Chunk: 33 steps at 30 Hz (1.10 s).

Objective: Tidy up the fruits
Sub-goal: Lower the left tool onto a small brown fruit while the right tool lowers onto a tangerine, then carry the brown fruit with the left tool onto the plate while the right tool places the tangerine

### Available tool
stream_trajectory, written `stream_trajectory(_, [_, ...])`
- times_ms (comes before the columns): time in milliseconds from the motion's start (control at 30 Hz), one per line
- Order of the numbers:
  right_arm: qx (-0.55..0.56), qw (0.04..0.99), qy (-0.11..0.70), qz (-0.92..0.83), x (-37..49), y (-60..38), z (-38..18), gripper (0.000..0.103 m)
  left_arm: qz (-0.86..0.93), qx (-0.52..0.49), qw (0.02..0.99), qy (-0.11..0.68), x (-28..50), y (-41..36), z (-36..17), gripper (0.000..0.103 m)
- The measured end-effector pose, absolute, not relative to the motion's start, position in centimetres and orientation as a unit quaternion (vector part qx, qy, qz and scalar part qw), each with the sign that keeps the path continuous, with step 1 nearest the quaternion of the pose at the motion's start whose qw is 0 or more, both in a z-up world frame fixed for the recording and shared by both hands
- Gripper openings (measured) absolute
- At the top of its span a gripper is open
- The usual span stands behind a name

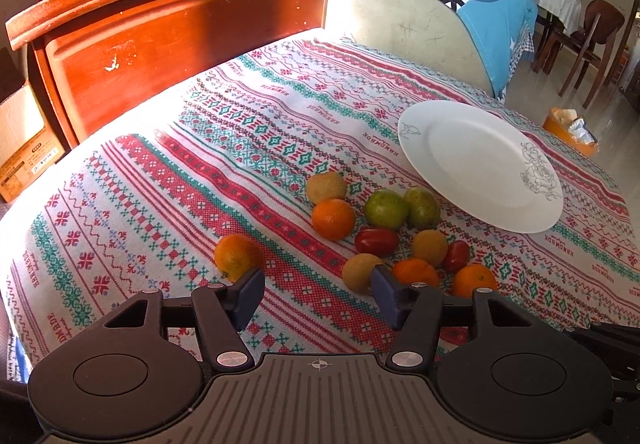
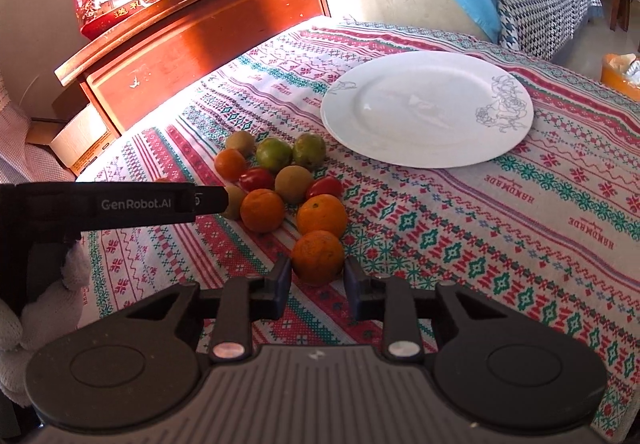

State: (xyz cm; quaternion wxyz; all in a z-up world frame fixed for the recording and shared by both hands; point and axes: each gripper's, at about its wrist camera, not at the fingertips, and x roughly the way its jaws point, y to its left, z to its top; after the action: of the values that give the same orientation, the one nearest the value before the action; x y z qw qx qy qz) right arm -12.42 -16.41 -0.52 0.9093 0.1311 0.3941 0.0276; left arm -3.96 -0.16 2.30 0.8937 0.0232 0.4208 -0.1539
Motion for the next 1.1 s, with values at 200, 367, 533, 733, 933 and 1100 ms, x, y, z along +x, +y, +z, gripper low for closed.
stream_trajectory(200, [0.146, 0.907, 0.396, 0.014, -12.3, -17.0, -0.7, 0.028, -0.172, 0.025, 0.893, 0.416, -3.9, -0.9, 1.9, 0.055])
stream_trajectory(367, [0.148, 0.906, 0.397, 0.013, -12.3, -17.1, -0.8, 0.029, -0.176, 0.002, 0.891, 0.418, -3.3, -0.8, 1.4, 0.046])
stream_trajectory(533, [0.149, 0.905, 0.399, 0.013, -12.2, -17.1, -0.8, 0.029, -0.189, -0.008, 0.888, 0.419, -3.4, -0.9, 1.3, 0.036])
stream_trajectory(733, [0.149, 0.905, 0.399, 0.013, -12.1, -17.0, -0.9, 0.029, -0.196, -0.013, 0.889, 0.414, -3.7, -0.8, 1.4, 0.028])
stream_trajectory(933, [0.147, 0.906, 0.397, 0.014, -12.1, -17.0, -0.8, 0.029, -0.203, 0.008, 0.886, 0.416, -3.9, -1.8, 0.7, 0.030])
stream_trajectory(1100, [0.152, 0.907, 0.392, 0.018, -12.3, -17.0, -0.5, 0.029, -0.197, 0.011, 0.893, 0.405, -4.2, -1.9, 1.0, 0.023])
